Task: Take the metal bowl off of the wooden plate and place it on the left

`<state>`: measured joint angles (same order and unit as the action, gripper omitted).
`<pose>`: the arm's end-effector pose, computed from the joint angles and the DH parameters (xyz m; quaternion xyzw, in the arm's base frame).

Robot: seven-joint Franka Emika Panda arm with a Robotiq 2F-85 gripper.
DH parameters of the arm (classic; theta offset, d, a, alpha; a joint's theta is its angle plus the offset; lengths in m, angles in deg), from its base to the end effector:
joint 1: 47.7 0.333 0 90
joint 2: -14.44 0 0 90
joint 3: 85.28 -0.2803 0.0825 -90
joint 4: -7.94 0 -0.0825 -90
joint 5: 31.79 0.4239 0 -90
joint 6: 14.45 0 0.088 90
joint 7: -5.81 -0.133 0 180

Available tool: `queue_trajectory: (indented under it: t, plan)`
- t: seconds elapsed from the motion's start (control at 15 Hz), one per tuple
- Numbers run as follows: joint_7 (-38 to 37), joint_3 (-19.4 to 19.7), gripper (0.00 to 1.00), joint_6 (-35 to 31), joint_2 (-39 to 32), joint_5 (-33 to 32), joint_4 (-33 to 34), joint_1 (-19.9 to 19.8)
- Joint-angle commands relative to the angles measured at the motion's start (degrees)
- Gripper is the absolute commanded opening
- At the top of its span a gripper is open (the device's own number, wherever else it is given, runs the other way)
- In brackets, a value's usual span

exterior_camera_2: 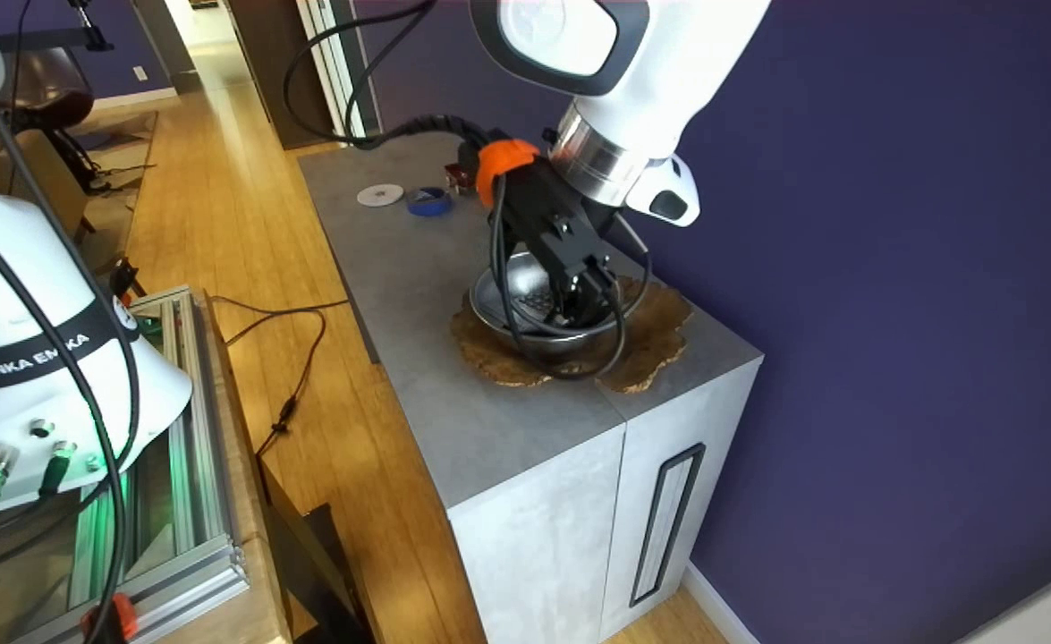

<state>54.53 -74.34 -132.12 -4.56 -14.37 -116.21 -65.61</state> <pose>0.4591 -0.2351 0.1275 -0.9710 -0.0690 0.1127 0.1991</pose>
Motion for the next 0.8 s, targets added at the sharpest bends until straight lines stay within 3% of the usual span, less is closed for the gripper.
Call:
queue_trajectory:
  t: [0.0,0.2,0.4,0.73]
  plan:
    - [3.56,-1.31,1.00,0.85,-4.59,4.56,4.71,-4.36]
    - [5.69,-2.82,0.96,1.03,-5.23,11.31,5.87,-6.97]
    - [6.00,-2.96,0.84,-0.74,-6.40,12.80,7.24,-7.03]
    - [5.08,-3.45,0.87,-9.20,-6.98,13.67,6.83,-6.36]
